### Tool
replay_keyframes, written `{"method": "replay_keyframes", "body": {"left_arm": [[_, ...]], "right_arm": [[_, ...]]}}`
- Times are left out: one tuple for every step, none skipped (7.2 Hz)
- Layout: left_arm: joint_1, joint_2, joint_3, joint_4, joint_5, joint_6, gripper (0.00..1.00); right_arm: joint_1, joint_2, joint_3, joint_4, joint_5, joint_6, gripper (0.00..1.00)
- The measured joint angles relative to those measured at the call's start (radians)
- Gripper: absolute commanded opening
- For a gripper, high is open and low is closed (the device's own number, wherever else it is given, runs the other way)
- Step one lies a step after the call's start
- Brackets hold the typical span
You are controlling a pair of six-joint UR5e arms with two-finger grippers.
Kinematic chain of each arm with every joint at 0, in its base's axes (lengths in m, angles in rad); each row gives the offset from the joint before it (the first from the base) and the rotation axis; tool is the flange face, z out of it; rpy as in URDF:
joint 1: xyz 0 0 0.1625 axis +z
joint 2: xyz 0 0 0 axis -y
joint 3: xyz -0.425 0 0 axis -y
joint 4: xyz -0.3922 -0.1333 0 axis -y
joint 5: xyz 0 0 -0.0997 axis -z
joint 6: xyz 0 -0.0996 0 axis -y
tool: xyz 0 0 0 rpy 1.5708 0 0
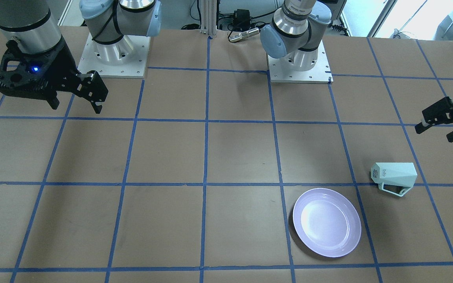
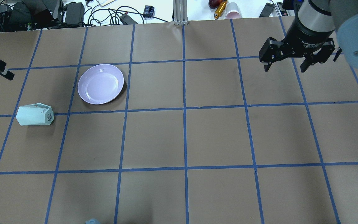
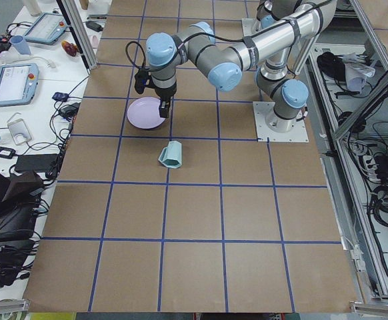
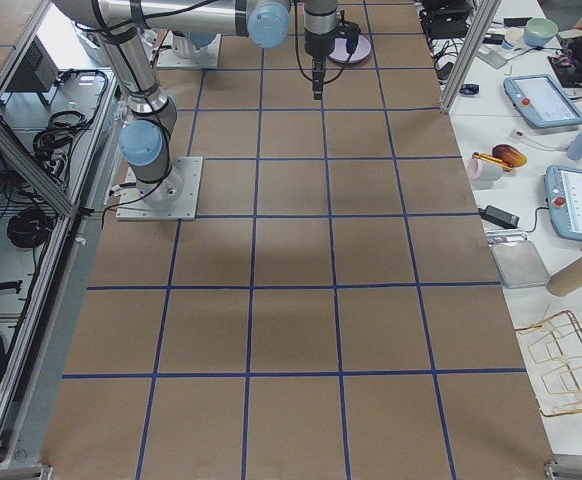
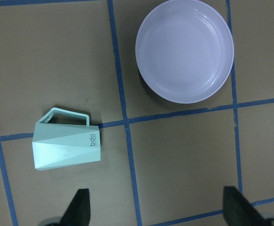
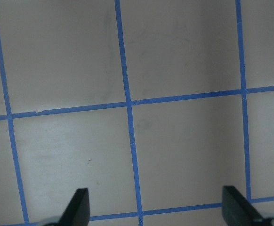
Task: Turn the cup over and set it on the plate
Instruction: 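Swing the left gripper down and around toward the mint-green mug's open end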
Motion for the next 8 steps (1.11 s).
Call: {"method": "replay_keyframes", "body": {"left_arm": [[0.056, -0.028, 0.004, 0.000, -0.018, 0.054, 1.00], [0.101, -0.055, 0.008, 0.001, -0.038, 0.115, 1.00], [0.136, -0.080, 0.012, 0.002, -0.056, 0.155, 1.00], [0.164, -0.104, 0.013, 0.003, -0.073, 0.185, 1.00], [0.191, -0.128, 0.014, 0.004, -0.096, 0.216, 1.00], [0.216, -0.153, 0.018, 0.001, -0.119, 0.233, 1.00], [0.235, -0.179, 0.030, -0.017, -0.146, 0.241, 1.00], [0.251, -0.203, 0.046, -0.045, -0.172, 0.243, 1.00]], "right_arm": [[0.000, 0.000, 0.000, 0.000, 0.000, 0.000, 1.00], [0.000, 0.000, 0.000, 0.000, -0.001, 0.000, 1.00], [0.000, 0.000, 0.000, 0.000, 0.000, 0.000, 1.00], [0.000, 0.000, 0.000, 0.000, 0.000, 0.000, 1.00], [0.000, 0.000, 0.000, 0.000, 0.000, 0.000, 1.00], [0.000, 0.000, 0.000, 0.000, 0.000, 0.000, 1.00], [0.000, 0.000, 0.000, 0.000, 0.000, 0.000, 1.00], [0.000, 0.000, 0.000, 0.000, 0.000, 0.000, 1.00]]}}
